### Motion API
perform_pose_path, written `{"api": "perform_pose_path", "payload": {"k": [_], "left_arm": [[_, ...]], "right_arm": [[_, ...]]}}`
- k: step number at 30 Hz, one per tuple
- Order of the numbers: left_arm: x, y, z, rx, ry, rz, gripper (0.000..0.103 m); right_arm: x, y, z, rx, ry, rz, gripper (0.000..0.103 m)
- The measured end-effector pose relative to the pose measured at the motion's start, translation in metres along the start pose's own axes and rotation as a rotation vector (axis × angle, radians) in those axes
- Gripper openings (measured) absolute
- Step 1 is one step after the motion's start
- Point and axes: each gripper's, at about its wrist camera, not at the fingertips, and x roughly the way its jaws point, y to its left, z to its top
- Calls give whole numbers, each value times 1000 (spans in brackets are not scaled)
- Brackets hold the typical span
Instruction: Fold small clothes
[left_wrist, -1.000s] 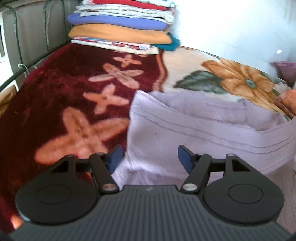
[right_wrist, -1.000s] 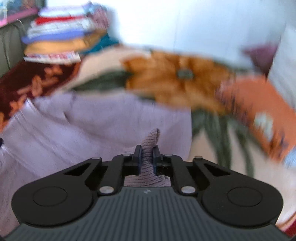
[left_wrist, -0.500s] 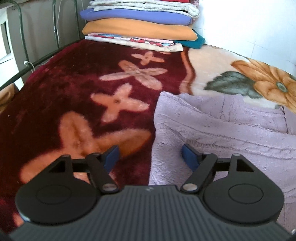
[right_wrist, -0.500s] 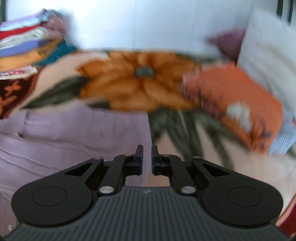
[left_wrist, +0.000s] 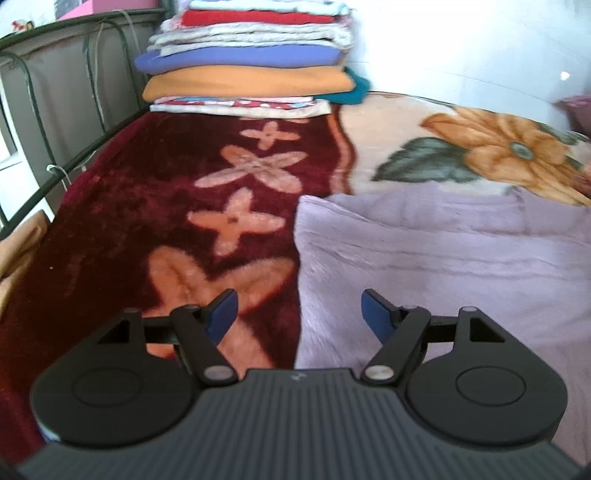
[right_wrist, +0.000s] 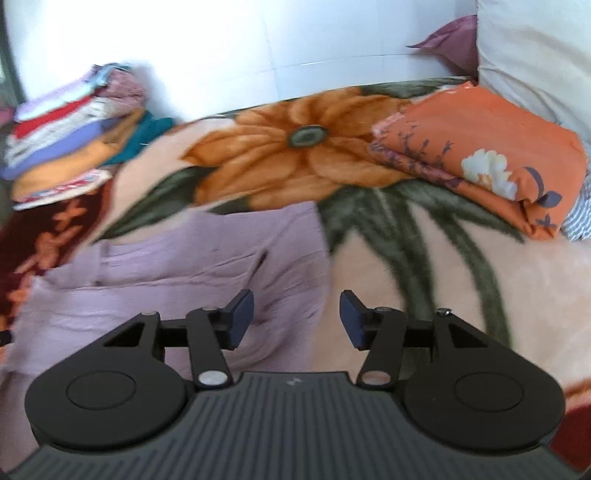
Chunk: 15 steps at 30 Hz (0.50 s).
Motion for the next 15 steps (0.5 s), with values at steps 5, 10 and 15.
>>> {"api": "perform_pose_path", "payload": {"k": [5, 10, 15], "left_arm": [[-47, -4, -18, 96, 10, -73, 75], [-82, -7, -46, 162, 29, -117, 75], [-104, -8, -71, 146, 58, -174, 75]], "right_arm": [[-41, 27, -20, -108, 38, 113, 69], [-82, 55, -49, -263, 76, 204, 72], [-108, 76, -83, -380, 131, 237, 72]]}}
